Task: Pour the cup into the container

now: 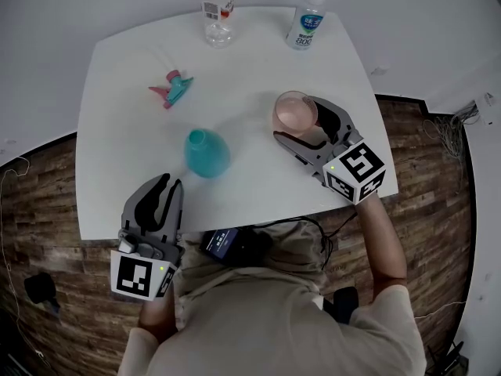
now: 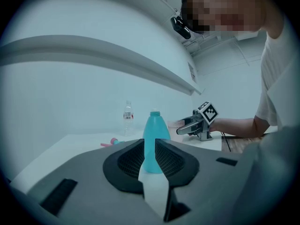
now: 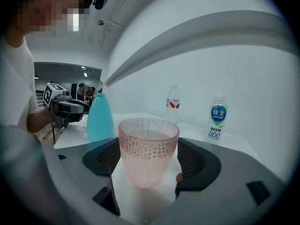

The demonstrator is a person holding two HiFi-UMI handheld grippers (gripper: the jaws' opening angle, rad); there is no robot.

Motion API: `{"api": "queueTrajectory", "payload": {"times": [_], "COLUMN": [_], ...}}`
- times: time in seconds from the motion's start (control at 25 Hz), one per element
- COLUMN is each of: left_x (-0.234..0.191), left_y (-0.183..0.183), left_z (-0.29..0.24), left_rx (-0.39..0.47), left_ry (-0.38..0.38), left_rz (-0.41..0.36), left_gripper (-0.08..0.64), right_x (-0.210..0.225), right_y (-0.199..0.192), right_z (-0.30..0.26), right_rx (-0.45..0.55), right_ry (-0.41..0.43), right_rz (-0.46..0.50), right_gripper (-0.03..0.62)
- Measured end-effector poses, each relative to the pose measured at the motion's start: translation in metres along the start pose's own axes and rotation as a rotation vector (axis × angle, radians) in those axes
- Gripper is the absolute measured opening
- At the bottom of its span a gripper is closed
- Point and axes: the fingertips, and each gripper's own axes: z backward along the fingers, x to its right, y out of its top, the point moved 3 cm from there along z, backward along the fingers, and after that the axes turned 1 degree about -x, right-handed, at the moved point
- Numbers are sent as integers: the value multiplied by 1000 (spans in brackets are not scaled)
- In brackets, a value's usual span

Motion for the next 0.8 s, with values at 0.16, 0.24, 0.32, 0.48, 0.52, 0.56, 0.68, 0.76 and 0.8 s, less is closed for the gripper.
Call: {"api": "queueTrajectory", "payload": {"times": [0.16, 0.24, 0.32, 0.48, 0.52, 0.56, 0.68, 0.76, 0.8], "left_x": [-1, 0, 0, 0, -1, -1, 0, 0, 0], "left_y": [-1, -1, 0, 0, 1, 1, 0, -1, -2], "left_z": [0, -1, -1, -1, -1, -1, -1, -2, -2], "left_rx": [-3, -3, -2, -6, -5, -4, -7, -10, -12], "left_ry": [2, -1, -3, -2, -2, -2, -2, -4, -4], "left_rz": [1, 0, -3, -4, -4, -2, 2, 2, 2], "left_gripper": [66, 66, 66, 66, 66, 66, 66, 66, 66], "right_x": [0, 1, 2, 4, 4, 4, 4, 3, 3], "right_y": [-1, -1, -2, -3, -3, -3, -3, -3, -3], "right_z": [0, 1, 1, 1, 0, 0, 0, 0, 0], "right_rx": [-10, -12, -21, -40, -40, -39, -30, -21, -17], "right_ry": [51, 93, 140, 204, 216, 227, 262, 281, 289], "right_rz": [29, 40, 58, 76, 75, 74, 68, 71, 74], "right_gripper": [377, 377, 376, 376, 377, 377, 377, 377, 377]}}
